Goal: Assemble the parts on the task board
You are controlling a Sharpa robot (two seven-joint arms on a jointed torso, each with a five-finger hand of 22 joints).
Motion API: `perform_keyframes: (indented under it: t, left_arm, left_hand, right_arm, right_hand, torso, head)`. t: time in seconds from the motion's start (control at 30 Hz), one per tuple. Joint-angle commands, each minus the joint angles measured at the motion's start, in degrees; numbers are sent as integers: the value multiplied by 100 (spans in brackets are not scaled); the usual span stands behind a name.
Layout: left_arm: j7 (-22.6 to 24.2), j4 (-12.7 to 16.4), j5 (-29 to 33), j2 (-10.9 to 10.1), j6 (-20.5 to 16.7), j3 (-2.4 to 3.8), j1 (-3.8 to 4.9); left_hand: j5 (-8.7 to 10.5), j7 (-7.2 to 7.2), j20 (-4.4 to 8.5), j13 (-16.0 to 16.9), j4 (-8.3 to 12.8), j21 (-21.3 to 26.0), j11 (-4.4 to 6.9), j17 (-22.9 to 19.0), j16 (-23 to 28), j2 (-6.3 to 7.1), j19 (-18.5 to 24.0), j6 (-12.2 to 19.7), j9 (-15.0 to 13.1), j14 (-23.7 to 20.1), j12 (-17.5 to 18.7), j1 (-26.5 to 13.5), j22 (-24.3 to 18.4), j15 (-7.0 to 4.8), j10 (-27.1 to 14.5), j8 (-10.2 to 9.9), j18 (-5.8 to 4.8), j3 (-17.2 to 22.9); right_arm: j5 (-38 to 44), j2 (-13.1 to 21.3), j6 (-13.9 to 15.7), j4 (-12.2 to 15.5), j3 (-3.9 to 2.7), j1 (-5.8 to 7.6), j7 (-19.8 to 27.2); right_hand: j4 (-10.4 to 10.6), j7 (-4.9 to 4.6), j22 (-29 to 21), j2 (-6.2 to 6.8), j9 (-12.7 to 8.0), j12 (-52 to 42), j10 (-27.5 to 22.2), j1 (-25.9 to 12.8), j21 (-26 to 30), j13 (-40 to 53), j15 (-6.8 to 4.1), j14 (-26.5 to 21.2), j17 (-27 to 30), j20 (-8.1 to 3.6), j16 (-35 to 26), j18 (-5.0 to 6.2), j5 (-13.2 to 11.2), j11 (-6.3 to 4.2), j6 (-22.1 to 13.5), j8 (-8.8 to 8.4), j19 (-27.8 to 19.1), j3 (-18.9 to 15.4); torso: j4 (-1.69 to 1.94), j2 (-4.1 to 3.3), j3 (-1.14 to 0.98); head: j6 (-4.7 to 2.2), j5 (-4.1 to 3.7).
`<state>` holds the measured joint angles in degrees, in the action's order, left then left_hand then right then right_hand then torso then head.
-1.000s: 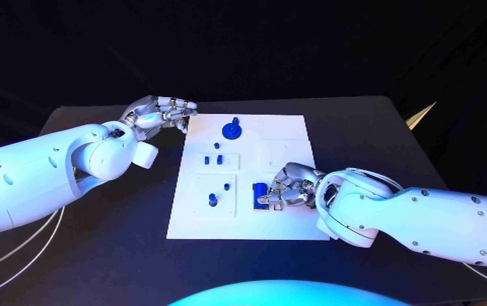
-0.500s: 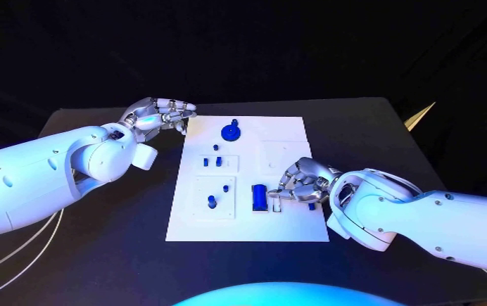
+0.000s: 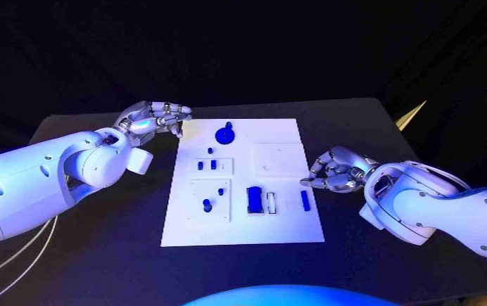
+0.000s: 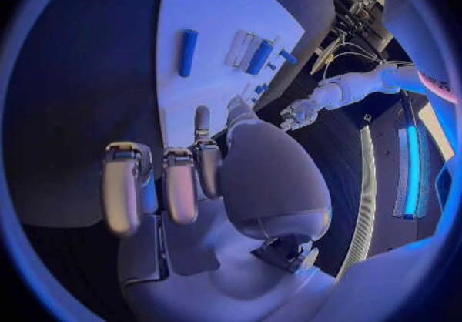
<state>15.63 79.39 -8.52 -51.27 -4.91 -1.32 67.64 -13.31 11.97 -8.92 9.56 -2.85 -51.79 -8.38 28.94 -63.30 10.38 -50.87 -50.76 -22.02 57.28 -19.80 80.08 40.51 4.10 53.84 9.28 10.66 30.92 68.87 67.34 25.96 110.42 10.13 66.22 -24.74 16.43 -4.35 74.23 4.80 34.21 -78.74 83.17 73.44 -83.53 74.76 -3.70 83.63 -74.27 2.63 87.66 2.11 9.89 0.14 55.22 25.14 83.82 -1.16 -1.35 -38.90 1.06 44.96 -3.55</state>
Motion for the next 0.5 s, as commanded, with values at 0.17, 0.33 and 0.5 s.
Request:
perform_keyframes:
  t: [0.17,0.33,0.5]
  left_arm:
    - [22,18,10,21,21,3,1]
    - [19,19,10,21,26,3,1]
    - [17,24,10,6,25,3,1]
  left_hand:
    - [-66,13,-44,85,-53,87,-4,-53,61,-96,-2,31,60,-63,-92,-63,-86,-6,-90,-113,-9,31]
    - [-66,13,-44,85,-53,87,-4,-53,61,-96,-2,31,60,-63,-92,-63,-86,-6,-90,-113,-9,31]
    - [-66,13,-44,85,-53,87,-4,-53,61,-96,-2,31,60,-63,-92,-63,-86,-6,-90,-113,-9,31]
  right_arm:
    - [291,77,-135,9,14,-96,-100]
    - [382,16,-152,-72,24,-195,-182]
    - [431,-69,-181,-146,27,-299,-247]
  right_hand:
    - [-61,4,1421,-29,-35,63,64,146,-29,733,-6,560,-1227,-39,56,-94,78,-14,18,-76,480,-18]
    - [-52,10,1424,-25,-32,56,69,162,-43,739,-9,562,-1232,-40,59,-96,67,-20,51,-64,483,-16]
    - [-42,15,1424,-17,-29,63,66,164,-43,735,-11,562,-1233,-40,59,-96,59,-23,70,-56,483,-21]
  torso:
    - [5,0,-7]
    - [13,0,7]
    - [9,-3,1]
  head:
    - [22,-59]
    - [34,-55]
    - [50,-52]
